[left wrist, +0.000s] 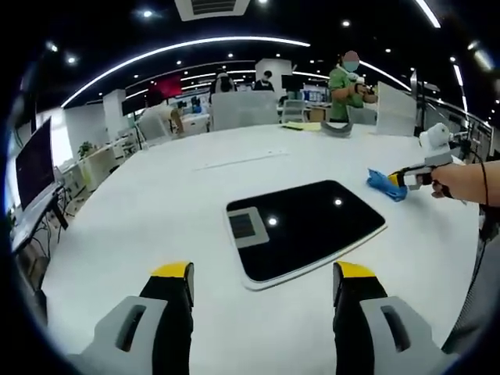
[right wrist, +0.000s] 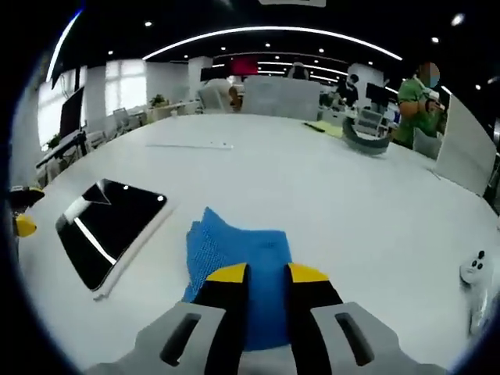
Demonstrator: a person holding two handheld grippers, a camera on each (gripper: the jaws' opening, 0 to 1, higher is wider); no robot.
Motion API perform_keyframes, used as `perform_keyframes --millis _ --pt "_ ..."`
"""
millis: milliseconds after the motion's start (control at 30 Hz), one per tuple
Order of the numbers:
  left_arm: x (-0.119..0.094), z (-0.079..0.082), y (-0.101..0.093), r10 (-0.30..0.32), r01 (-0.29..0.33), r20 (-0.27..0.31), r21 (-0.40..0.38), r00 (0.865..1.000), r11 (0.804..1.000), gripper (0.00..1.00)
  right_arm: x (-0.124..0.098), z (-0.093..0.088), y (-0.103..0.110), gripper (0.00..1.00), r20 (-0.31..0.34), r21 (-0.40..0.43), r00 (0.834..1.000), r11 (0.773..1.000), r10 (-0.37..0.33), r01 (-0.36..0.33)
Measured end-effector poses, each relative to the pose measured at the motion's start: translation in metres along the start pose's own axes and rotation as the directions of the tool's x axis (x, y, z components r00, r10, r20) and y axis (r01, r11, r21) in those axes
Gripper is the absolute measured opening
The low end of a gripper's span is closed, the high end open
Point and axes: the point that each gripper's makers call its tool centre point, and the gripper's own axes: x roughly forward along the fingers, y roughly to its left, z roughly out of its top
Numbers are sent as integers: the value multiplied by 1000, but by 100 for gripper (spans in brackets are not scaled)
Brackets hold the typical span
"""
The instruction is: Wipe the mirror surface with the cleaning cloth until all visible marks leave the cleaned area.
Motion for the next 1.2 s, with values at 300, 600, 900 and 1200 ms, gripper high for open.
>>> perform_keyframes --millis 300,600,900,1200 --pt "0 0 1 -2 2 3 -10 1000 1000 72 -26 21 18 10 81 34 994 997 70 -73" --pt "-1 2 1 -2 3 10 -13 1000 1000 72 -19 -5 69 7 10 140 968 959 249 -248" --pt "-1 1 3 2 -2 8 -15 1000 1000 71 -26 34 48 9 141 179 974 963 176 -200" --pt "0 -1 2 -1 1 0 -10 1000 1000 71 5 15 12 10 31 36 997 997 66 -67"
